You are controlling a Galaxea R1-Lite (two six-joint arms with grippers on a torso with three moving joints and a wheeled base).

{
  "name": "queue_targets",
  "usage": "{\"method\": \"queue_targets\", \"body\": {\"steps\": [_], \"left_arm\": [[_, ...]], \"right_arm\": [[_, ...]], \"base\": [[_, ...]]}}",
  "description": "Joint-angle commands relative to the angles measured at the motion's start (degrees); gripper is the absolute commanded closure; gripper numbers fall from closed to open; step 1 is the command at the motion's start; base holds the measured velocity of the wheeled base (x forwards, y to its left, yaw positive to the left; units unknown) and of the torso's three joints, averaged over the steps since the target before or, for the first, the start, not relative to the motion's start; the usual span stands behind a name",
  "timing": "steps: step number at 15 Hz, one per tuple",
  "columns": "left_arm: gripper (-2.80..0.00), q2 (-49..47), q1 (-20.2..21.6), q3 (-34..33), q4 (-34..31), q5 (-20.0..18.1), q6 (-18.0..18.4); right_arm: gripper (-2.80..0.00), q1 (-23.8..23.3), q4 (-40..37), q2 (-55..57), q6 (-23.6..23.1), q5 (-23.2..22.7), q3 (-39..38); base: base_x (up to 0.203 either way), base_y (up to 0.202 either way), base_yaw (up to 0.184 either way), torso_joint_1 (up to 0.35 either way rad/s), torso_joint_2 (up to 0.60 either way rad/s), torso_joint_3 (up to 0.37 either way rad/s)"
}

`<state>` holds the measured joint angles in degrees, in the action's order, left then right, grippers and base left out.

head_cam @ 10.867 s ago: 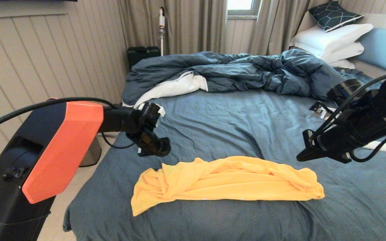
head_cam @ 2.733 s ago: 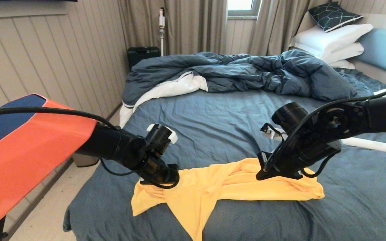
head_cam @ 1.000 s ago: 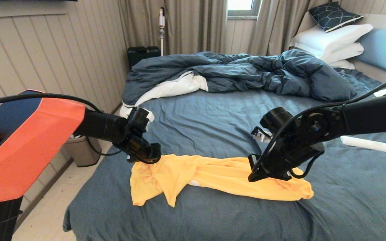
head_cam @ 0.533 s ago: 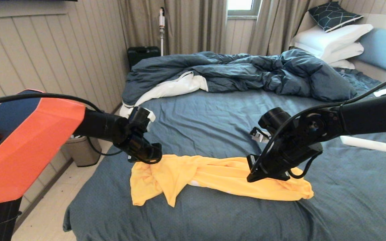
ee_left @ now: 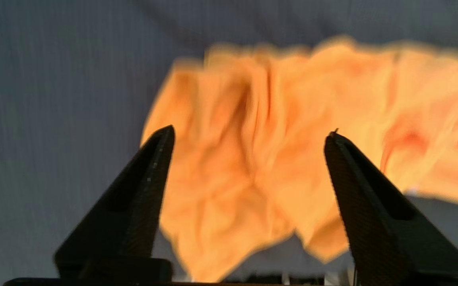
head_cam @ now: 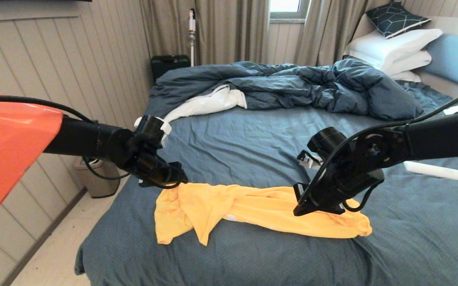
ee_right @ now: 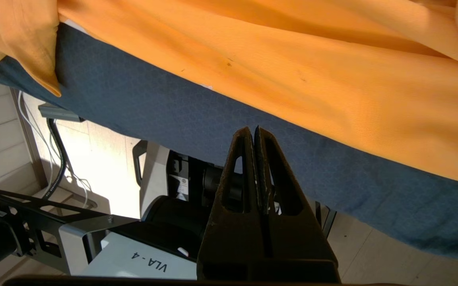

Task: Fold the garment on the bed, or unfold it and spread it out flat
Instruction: Fold the yellow T-shirt

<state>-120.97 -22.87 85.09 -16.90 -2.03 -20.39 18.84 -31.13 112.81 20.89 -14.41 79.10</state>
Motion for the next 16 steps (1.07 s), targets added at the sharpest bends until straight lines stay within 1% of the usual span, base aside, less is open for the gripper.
{"method": "queue_targets", "body": {"steps": [1, 3, 4, 6, 8, 10, 13, 16], "left_arm": [[-2.8, 2.49, -0.17, -3.87, -0.22, -0.2, -0.26], [-2.8, 3.36, -1.7, -10.01, 0.17, -0.7, -0.46], [-2.8, 3.21, -2.98, -12.14, 0.37, -1.0, -0.66], [-2.8, 2.95, -5.75, -14.3, 0.53, -1.12, -1.49], [-2.8, 2.67, -7.89, -15.04, 0.55, -0.95, -2.54], [-2.8, 2.3, -8.24, -15.21, 0.55, -0.7, -3.51], [-2.8, 1.95, -8.08, -15.05, 0.64, -0.32, -3.6], [-2.8, 1.97, -5.64, -14.95, 1.27, 0.0, -3.6]], "right_arm": [[0.0, 1.19, -0.15, 0.19, 0.11, -0.1, 0.16], [0.0, 3.61, -0.15, 1.04, 0.12, -0.06, 0.97], [0.0, 5.69, -0.15, 1.85, 0.2, 0.61, 1.6], [0.0, 9.72, -0.15, 4.27, 0.33, 3.99, 3.25], [0.0, 10.78, -0.31, 8.48, 0.3, 5.26, 6.97], [0.0, 10.88, -0.59, 11.56, 0.34, 5.57, 10.63], [0.0, 11.12, -0.73, 15.71, 0.4, 5.62, 15.77], [0.0, 12.6, -0.77, 19.2, 1.46, 6.1, 21.27]], "base": [[0.0, 0.0, 0.0, 0.0, 0.0, 0.0], [0.0, 0.0, 0.0, 0.0, 0.0, 0.0], [0.0, 0.0, 0.0, 0.0, 0.0, 0.0], [0.0, 0.0, 0.0, 0.0, 0.0, 0.0], [0.0, 0.0, 0.0, 0.0, 0.0, 0.0], [0.0, 0.0, 0.0, 0.0, 0.0, 0.0], [0.0, 0.0, 0.0, 0.0, 0.0, 0.0], [0.0, 0.0, 0.0, 0.0, 0.0, 0.0]]}}
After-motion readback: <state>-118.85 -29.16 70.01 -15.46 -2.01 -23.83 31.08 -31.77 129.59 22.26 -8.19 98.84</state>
